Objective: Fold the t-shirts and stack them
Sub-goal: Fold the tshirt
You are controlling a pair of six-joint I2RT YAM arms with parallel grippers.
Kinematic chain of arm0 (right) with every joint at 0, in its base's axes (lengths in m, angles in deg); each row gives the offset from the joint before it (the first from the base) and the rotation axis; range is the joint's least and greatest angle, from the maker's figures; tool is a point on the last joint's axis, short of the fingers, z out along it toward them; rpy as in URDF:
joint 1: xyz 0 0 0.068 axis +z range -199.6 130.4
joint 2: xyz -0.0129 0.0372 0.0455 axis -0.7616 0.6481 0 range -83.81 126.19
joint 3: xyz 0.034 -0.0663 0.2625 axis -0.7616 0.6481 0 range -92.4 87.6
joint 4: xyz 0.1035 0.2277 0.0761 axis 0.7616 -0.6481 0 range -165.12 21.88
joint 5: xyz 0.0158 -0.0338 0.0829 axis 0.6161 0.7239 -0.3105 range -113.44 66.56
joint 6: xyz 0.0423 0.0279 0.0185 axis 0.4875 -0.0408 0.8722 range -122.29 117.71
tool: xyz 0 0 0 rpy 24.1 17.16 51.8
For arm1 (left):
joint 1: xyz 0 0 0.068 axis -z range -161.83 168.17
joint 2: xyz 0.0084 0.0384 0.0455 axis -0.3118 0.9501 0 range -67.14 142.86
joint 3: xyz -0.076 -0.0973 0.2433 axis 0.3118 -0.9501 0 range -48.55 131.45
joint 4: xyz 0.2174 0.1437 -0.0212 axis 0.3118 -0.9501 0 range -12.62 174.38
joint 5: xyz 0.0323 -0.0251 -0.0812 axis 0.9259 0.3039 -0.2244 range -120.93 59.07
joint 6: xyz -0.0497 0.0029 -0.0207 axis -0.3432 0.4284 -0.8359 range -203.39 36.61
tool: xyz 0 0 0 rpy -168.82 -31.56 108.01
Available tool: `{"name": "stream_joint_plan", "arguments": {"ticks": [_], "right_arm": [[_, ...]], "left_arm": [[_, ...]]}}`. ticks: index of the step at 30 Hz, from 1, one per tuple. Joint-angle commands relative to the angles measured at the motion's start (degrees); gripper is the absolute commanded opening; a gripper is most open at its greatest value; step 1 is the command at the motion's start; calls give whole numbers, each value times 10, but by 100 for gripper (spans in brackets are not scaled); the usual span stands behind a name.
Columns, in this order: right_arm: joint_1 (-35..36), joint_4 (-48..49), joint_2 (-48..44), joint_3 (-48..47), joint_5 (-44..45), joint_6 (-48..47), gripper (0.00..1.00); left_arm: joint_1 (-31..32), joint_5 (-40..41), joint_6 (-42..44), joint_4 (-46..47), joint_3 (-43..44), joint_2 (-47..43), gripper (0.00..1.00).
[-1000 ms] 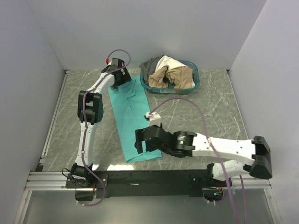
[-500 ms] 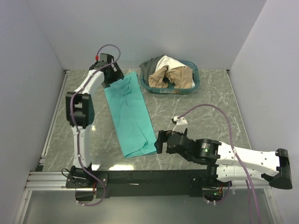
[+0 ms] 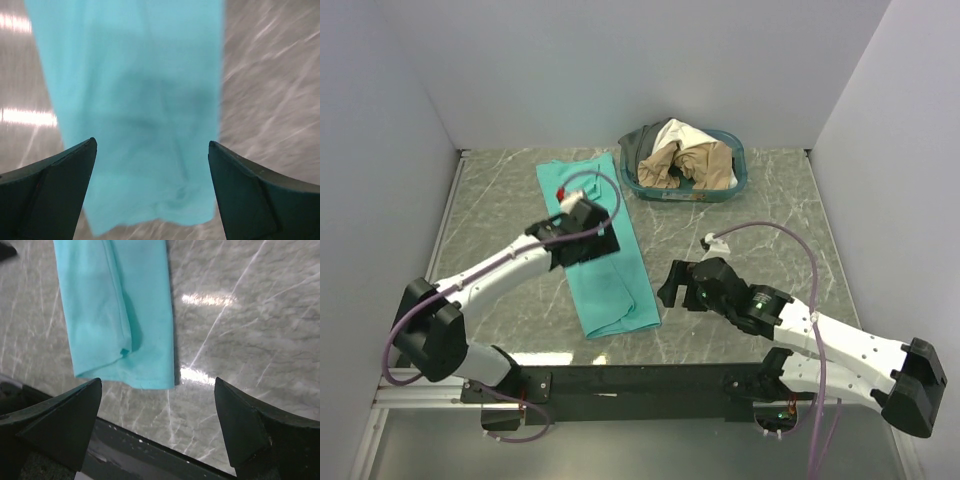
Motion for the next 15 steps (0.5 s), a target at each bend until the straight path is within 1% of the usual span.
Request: {"name": "stream_joint_plan", "arguments": {"ticks": [1,2,3,5,6,7,9,11,12,15], "right_arm": [[-5,62,-1,5,-74,-40,99],[-6,67,0,6,-68,-41,99],[-7,68,1,5,-64,-43,99],[-10,69,9,4,-62,-47,99],[-14,70,13,3,-60,-52,99],[-15,71,22,1,-60,-53,99],[-20,74,34,0,-60,-59,99],[-21,78,56,-4,-68,-64,99],[-23,80,72,-6,-71,-67,98],[-25,92,91,-8,-88,-66,98]], "left_arm": [[65,64,-82,-79,-42,-52,99],[85,61,-93,-92,-56,-83,99],[92,40,-101,-87,-93,-98,99],[102,7,-108,-70,-135,-133,99],[103,-40,-107,-54,-168,-141,99],[107,-56,-114,-50,-181,-150,99],[125,-77,-124,-49,-214,-172,99],[142,-80,-147,-51,-230,-195,99],[155,-82,-152,-46,-246,-201,98],[163,-116,-161,-29,-280,-214,90]]}}
